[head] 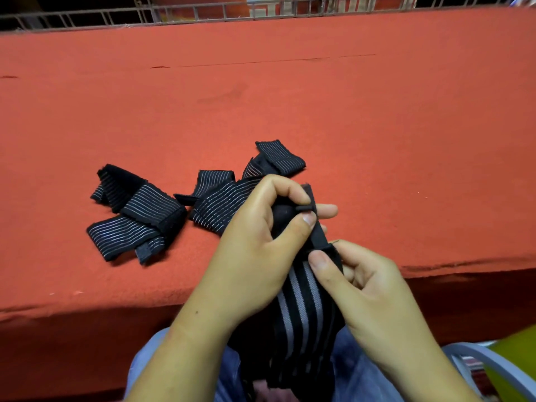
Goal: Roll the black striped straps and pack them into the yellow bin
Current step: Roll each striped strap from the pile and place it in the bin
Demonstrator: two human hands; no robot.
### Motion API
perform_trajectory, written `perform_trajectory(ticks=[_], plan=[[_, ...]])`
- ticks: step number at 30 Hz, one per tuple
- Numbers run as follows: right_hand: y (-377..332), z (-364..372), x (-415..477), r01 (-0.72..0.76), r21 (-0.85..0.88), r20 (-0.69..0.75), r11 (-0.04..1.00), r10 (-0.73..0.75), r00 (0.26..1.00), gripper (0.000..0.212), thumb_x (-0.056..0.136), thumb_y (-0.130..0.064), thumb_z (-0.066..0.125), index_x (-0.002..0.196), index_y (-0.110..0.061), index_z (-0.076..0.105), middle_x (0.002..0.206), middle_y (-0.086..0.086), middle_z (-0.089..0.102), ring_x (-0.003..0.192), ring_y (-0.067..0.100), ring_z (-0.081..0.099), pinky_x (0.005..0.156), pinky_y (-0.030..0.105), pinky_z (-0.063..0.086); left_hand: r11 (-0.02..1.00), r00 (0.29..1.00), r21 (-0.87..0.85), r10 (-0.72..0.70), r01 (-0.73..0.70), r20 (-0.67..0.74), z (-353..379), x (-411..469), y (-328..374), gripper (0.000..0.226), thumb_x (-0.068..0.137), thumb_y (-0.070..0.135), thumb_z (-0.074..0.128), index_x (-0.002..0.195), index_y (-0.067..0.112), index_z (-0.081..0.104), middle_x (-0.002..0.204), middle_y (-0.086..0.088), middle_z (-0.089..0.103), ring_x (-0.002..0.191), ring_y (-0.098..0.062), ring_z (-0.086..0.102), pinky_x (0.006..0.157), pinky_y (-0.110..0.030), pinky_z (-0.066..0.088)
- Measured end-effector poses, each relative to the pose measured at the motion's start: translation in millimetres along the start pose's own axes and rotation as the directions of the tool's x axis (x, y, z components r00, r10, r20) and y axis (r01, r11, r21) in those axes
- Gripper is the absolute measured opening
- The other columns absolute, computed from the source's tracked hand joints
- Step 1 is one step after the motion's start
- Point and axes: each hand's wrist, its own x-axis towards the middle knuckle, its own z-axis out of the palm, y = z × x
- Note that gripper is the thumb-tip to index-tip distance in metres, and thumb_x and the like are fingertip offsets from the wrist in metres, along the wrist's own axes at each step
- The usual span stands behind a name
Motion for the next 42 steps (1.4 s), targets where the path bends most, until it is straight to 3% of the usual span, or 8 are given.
perform_trajectory(ticks=[4,8,15,22,26,32,36,42], plan=[[6.6,1.1,-1.9,-0.009,-0.002,0.011,1.0,0.009,1.0,0.035,0.096,-0.041,0.067,0.091,-0.007,0.068,0.081,0.032,0.064,0.071,0.022,0.057,0.063,0.045,0.045,1.0,0.999,0.029,0.004,-0.003,-0.038,2.1,0.9,-1.0,0.049,0.1,0.003,0.061,0.14,0.029,0.048,0.109,-0.001,0.079,0.109,-0.011,0.073,0.099,-0.046,0.055],[9.8,-0.8,-0.6,-0.028,-0.032,0.049,0.999,0.029,0.998,0.045,0.092,-0.05,0.061,0.099,-0.006,0.068,0.096,0.036,0.064,0.077,0.033,0.061,0.075,0.067,0.049,0.999,0.999,0.029,-0.03,0.031,-0.023,2.7,-0.1,-0.9,0.04,0.1,0.009,0.064,0.135,0.027,0.054,0.101,0.005,0.08,0.103,-0.008,0.075,0.095,-0.04,0.058],[13.4,-4.1,-1.1,0.08,-0.117,0.078,0.99,-0.071,0.994,0.049,0.094,-0.05,0.06,0.09,-0.002,0.065,0.079,0.026,0.058,0.073,0.016,0.051,0.062,0.047,0.043,0.996,0.997,-0.082,-0.026,0.02,-0.072,2.2,3.8,-2.9,0.009,0.098,0.007,0.065,0.101,0.01,0.073,0.093,-0.005,0.081,0.092,-0.012,0.078,0.078,-0.024,0.06],[14.7,-10.2,-0.2,0.074,-0.057,0.029,0.996,-0.073,0.997,0.042,0.094,-0.051,0.065,0.088,-0.01,0.072,0.072,0.007,0.066,0.071,0.011,0.055,0.062,0.034,0.045,0.943,0.98,-0.265,-0.196,0.201,0.046,-5.4,0.2,-15.7,0.061,0.09,0.022,0.076,0.143,0.025,0.047,0.114,-0.006,0.078,0.106,-0.024,0.075,0.092,-0.04,0.061],[18.7,-8.8,2.2,0.029,-0.02,-0.053,0.999,-0.03,0.998,0.037,0.089,-0.05,0.07,0.096,-0.015,0.079,0.087,0.022,0.076,0.078,0.017,0.065,0.071,0.042,0.051,0.914,0.965,-0.323,-0.198,0.245,0.172,-10.2,-8.8,-24.0,0.049,0.093,0.005,0.07,0.138,0.014,0.054,0.115,-0.017,0.076,0.102,-0.029,0.074,0.085,-0.039,0.061],[28.0,-6.2,8.2,-0.12,0.077,-0.078,0.99,0.126,0.989,0.038,0.093,-0.046,0.073,0.098,-0.009,0.078,0.092,0.029,0.076,0.083,0.035,0.073,0.077,0.052,0.053,0.992,0.991,-0.065,-0.1,0.106,0.086,-11.3,-10.8,-32.3,0.033,0.098,0.003,0.065,0.125,0.022,0.068,0.114,-0.004,0.077,0.109,-0.022,0.073,0.095,-0.043,0.058],[31.4,-5.5,9.8,-0.146,0.109,-0.074,0.983,0.154,0.985,0.039,0.092,-0.046,0.073,0.101,-0.008,0.077,0.095,0.028,0.076,0.088,0.035,0.073,0.08,0.05,0.05,0.994,0.999,0.109,-0.003,-0.002,0.054,-11.1,-10.6,-32.1,0.04,0.094,0.002,0.069,0.119,0.033,0.071,0.117,0.016,0.075,0.113,-0.003,0.069,0.095,-0.015,0.049],[31.4,-6.6,8.5,-0.126,0.066,-0.046,0.99,0.129,0.991,0.036,0.096,-0.047,0.069,0.101,-0.012,0.078,0.092,0.028,0.076,0.081,0.031,0.068,0.074,0.047,0.047,0.998,1.0,0.059,0.002,-0.002,0.012,-10.3,-14.2,-26.1,0.039,0.099,0.051,0.052,0.108,0.023,0.077,0.106,0.017,0.077,0.087,0.012,0.068,0.078,-0.006,0.048]])
